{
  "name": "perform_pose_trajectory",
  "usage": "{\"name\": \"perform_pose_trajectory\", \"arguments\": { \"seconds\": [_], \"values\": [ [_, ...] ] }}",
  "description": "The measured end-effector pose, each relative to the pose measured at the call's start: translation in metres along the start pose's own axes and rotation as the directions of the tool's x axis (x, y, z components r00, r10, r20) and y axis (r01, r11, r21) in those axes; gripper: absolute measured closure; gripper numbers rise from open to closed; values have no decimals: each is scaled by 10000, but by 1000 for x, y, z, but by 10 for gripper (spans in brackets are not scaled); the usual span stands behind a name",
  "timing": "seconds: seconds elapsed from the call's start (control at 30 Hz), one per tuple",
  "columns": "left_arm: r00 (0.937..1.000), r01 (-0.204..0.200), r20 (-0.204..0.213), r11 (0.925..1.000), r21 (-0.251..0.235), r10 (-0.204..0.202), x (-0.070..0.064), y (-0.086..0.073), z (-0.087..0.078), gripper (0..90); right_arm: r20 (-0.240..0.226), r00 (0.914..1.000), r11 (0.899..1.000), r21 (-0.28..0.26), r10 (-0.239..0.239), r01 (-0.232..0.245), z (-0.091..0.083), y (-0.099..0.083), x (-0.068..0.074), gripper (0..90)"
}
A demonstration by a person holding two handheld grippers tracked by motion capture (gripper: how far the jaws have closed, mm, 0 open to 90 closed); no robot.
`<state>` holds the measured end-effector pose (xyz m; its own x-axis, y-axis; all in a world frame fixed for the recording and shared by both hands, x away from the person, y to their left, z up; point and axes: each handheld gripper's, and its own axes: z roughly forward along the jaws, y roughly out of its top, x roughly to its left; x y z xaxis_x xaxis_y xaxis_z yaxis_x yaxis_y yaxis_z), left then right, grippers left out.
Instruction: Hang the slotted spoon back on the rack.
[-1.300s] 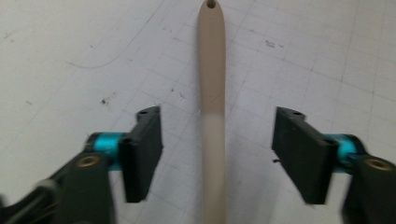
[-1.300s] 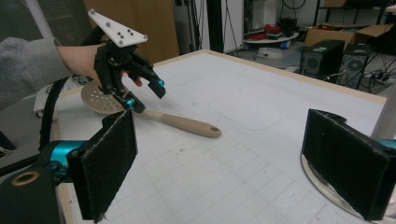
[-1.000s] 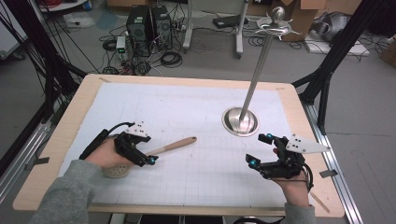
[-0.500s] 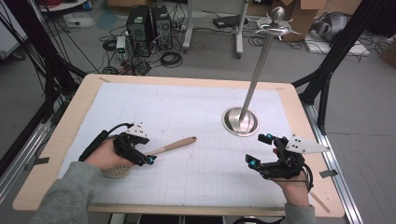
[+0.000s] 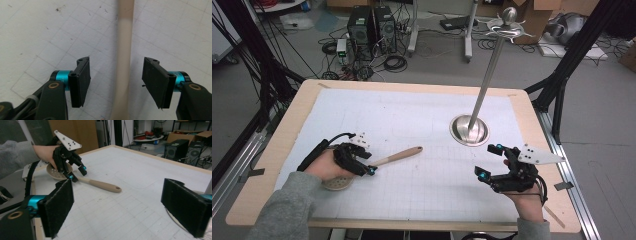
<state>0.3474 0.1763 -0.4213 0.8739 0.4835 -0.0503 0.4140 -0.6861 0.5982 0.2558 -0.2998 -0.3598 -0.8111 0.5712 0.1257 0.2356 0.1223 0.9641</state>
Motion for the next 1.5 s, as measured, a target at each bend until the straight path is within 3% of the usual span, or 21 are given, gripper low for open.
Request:
{"name": "perform_pose_trajectory", "arguments": {
  "seconds": [0.27, 0.5, 0.63, 0.7, 0.77, 1.1, 1.43, 1.5],
  "values": [
    [9994, -353, 68, 9982, 494, 350, 1, 1, 0, 517, -84, 10000, 10000, -13, -13, 13, 0, 0, 0, 130],
    [9992, -401, 7, 9973, 609, 401, 2, -1, -2, 612, -47, 10000, 10000, -58, 11, -12, -2, 0, 0, 130],
    [9979, -645, 68, 9958, 643, 642, -1, 0, -2, 656, -25, 10000, 9999, -101, -57, 57, -2, 1, 0, 130],
    [9954, -959, 94, 9934, 626, 955, -3, -1, -2, 737, -31, 10000, 10000, -86, -7, 7, -3, 1, 0, 130],
    [9948, -1018, 109, 9927, 649, 1013, -4, -1, -2, 771, -15, 10000, 9999, -111, -39, 39, -3, 1, 0, 130],
    [9963, -864, 25, 9945, 597, 864, -5, -1, -3, 777, -1, 10000, 10000, -60, -29, 29, -2, 1, 1, 130],
    [9994, -181, -274, 9990, 400, 192, -5, -1, -7, 777, 3, 10000, 9999, -103, -22, 22, -3, 1, 0, 127],
    [9987, -37, -500, 9995, 302, 52, -5, 0, -10, 777, 96, 9999, 9999, -133, 54, -53, -3, 1, -1, 113]
  ]
}}
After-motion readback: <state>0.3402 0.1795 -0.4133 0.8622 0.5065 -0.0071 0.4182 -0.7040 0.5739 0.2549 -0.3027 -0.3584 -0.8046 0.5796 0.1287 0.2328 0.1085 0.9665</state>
